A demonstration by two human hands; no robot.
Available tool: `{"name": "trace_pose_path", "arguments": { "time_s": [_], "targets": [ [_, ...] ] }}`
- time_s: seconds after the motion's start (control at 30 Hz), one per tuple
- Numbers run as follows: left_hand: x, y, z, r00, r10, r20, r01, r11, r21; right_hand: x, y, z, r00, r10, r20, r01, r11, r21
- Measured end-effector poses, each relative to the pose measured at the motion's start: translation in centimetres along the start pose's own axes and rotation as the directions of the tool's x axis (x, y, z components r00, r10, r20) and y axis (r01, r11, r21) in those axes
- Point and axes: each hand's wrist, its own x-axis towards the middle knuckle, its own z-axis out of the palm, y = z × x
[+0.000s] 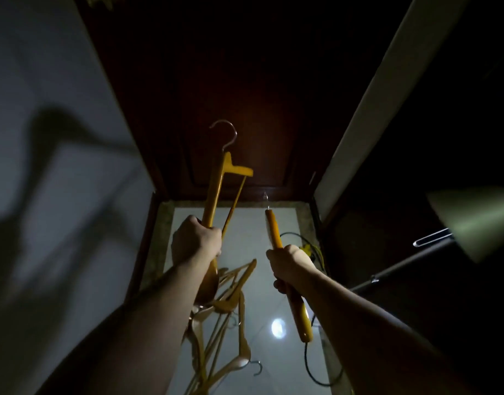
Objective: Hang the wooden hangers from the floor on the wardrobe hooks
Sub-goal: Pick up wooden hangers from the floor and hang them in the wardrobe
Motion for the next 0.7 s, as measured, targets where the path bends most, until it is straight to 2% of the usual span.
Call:
{"name": "trace_pose_path", "arguments": {
  "time_s": [0.1,0.2,0.27,0.4,0.53,0.7],
  "targets": [
    [-3.8,3.7,-0.9,1.0,0.021,0.004,-0.02,0.999,-0.039,-3.3,-3.2,-2.8,0.998,-0.062,-0.024,0.06,0.995,-0.081],
    [-7.4,6.9,-4.0,0.971,0.239,-0.031,-0.228,0.952,0.203,-7.3,-5.9,-5.8,0.982,-0.183,-0.04,0.177,0.977,-0.119],
    [-9.9,9.2,-5.8,0.935,0.355,0.012,-0.345,0.902,0.258,-10.5,-7.5,-7.6,0.971,-0.212,-0.108,0.205,0.976,-0.078],
    [-15.0,14.9,-8.3,0.882,0.467,0.066,-0.467,0.847,0.255,-16.7,-10.7,-11.1,0.943,-0.291,-0.16,0.28,0.956,-0.088],
    [-20.5,20.5,-10.6,0.829,0.559,0.014,-0.536,0.787,0.306,-23.5,-13.6,-15.8,0.891,-0.372,-0.259,0.349,0.928,-0.133],
    [-27.4,26.3,-13.5,0.747,0.664,0.037,-0.643,0.708,0.292,-32.6,-16.0,-20.9,0.831,-0.417,-0.368,0.407,0.907,-0.109]
  ]
}}
